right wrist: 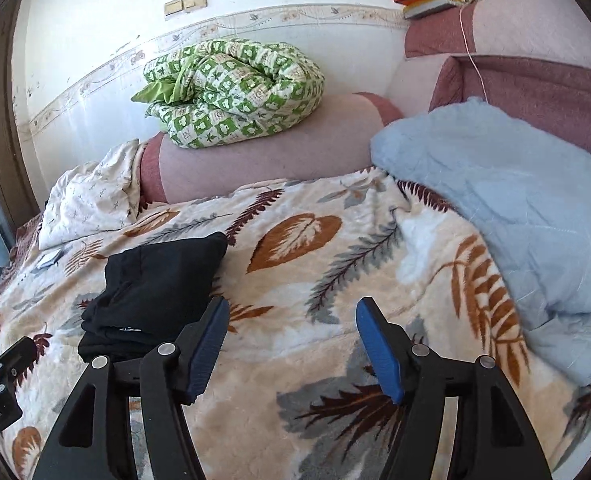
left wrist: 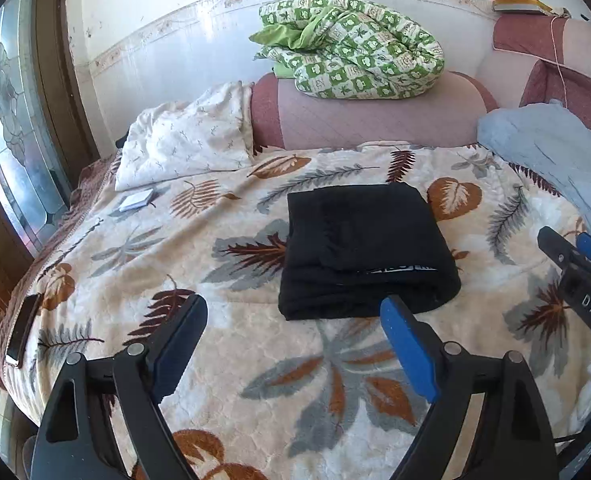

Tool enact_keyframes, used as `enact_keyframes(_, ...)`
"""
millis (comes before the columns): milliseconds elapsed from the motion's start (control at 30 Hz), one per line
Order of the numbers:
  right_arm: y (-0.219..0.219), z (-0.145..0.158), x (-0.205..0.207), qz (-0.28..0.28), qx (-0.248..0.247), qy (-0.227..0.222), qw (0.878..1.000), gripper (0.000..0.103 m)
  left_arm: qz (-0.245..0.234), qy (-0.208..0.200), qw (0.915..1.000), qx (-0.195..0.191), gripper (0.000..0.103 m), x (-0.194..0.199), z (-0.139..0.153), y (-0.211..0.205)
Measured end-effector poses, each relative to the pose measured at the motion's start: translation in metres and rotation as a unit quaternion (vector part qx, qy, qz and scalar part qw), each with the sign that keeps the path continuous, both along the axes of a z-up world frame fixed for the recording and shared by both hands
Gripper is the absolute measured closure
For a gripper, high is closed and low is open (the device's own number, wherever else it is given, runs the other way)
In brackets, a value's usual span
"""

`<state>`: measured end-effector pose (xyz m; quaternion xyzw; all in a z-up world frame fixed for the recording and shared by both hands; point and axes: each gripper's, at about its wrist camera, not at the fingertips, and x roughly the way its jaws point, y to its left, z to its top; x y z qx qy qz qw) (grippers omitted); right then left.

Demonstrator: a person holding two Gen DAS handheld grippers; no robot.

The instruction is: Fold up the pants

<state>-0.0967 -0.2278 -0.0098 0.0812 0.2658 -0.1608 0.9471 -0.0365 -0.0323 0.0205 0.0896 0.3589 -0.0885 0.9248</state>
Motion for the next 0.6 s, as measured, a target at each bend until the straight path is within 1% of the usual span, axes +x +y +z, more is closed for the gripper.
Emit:
enact_keyframes(33, 0.007, 0.002, -0.001, 0.010, -0.012, -0.003, 1.000, 0.026, -0.002, 0.007, 1.0000, -0.003, 0.015, 0.001, -0.001, 0.000)
enact_keyframes(100, 0.018, 0.003, -0.002, 0.037, -0.018, -0.004, 0.999, 0.023, -0.006, 0.018, 0.9998, -0.003, 0.015, -0.002, -0.004, -0.003)
enact_keyframes(167, 0.028, 0.001, 0.000, 0.062, -0.014, 0.004, 0.998, 0.023, -0.010, 0.026, 0.9996, -0.002, 0.015, -0.003, -0.007, -0.005)
enact_keyframes(267, 0.037, -0.003, 0.001, 0.085, -0.001, 0.011, 0.996, 0.023, -0.013, 0.039, 0.9991, -0.007, 0.015, -0.003, -0.011, -0.005)
enact_keyframes(400, 0.041, -0.004, -0.001, 0.097, 0.015, 0.010, 0.995, 0.023, -0.012, 0.052, 0.9985, -0.010, 0.015, -0.002, -0.015, -0.004)
enact_keyframes(467, 0.038, -0.003, -0.001, 0.115, 0.050, 0.010, 0.992, 0.023, -0.011, 0.057, 0.9983, -0.011, 0.015, 0.000, -0.016, -0.002)
enact_keyframes(533, 0.037, 0.002, -0.003, 0.143, 0.096, 0.002, 0.985, 0.023, -0.007, 0.058, 0.9982, -0.013, 0.015, 0.001, -0.017, 0.000)
enact_keyframes(600, 0.039, 0.008, -0.005, 0.187, 0.137, -0.008, 0.973, 0.023, -0.002, 0.058, 0.9982, -0.015, 0.015, 0.001, -0.017, 0.002)
